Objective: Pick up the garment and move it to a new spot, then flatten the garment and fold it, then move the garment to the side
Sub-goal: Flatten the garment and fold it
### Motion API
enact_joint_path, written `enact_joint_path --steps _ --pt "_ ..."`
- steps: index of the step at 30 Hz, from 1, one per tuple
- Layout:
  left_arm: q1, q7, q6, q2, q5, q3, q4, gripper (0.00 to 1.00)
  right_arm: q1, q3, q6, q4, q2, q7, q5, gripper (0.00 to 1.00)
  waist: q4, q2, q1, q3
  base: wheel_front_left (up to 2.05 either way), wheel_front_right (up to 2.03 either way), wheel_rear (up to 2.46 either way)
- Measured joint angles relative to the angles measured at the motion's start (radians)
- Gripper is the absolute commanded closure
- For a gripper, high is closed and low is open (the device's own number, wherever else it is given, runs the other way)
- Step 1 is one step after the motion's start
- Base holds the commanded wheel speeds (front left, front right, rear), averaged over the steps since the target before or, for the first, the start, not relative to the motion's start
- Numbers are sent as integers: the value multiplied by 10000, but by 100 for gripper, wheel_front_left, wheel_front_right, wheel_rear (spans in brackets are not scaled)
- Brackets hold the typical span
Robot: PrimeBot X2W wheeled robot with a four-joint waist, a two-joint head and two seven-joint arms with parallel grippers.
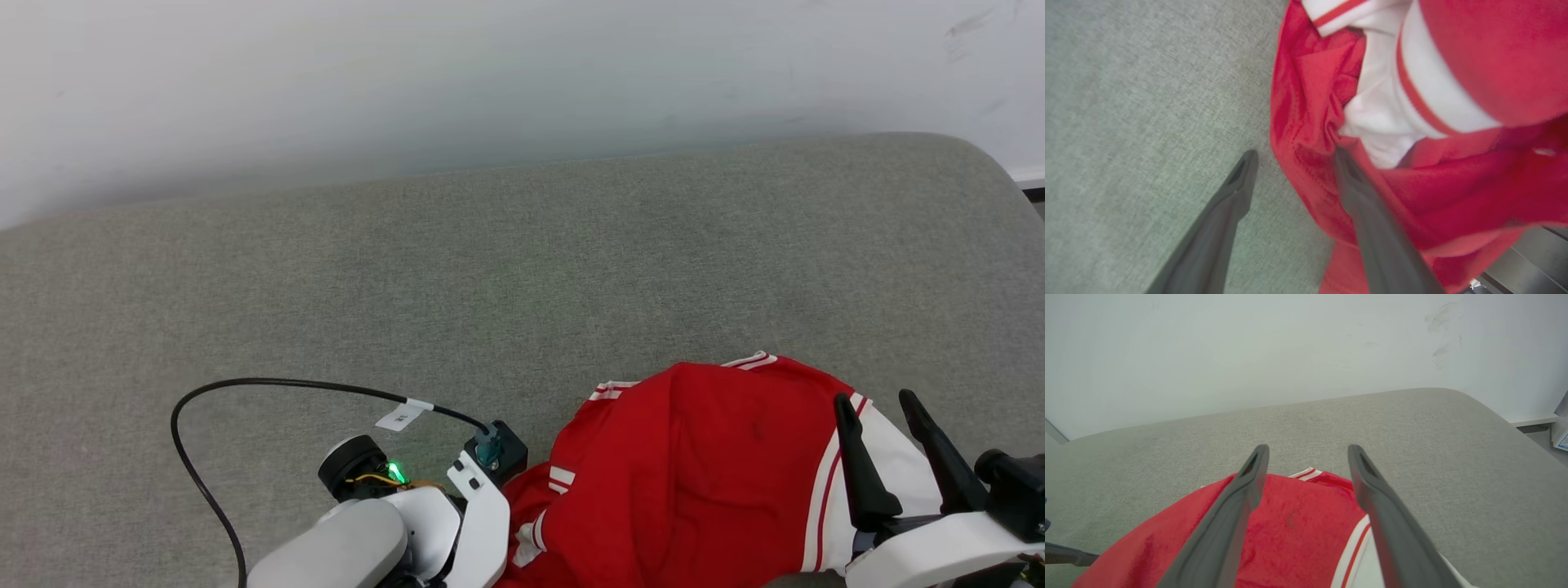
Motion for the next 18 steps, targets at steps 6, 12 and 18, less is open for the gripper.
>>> enact_joint_path --steps 6,12,18 --pt "-178 -146 -115 -56 -180 -144 347 100 -35 -65 0 111 2 -71 17 0 -101 0 0 -26 0 0 0" --pt "-417 -1273 458 102 217 341 247 100 -27 -247 -2 180 2 -77 33 0 170 0 0 -236 0 0 0" --pt "-378 -2008 1371 677 169 1149 -286 100 77 -326 -2 176 2 -65 35 0 650 0 0 -547 0 0 0"
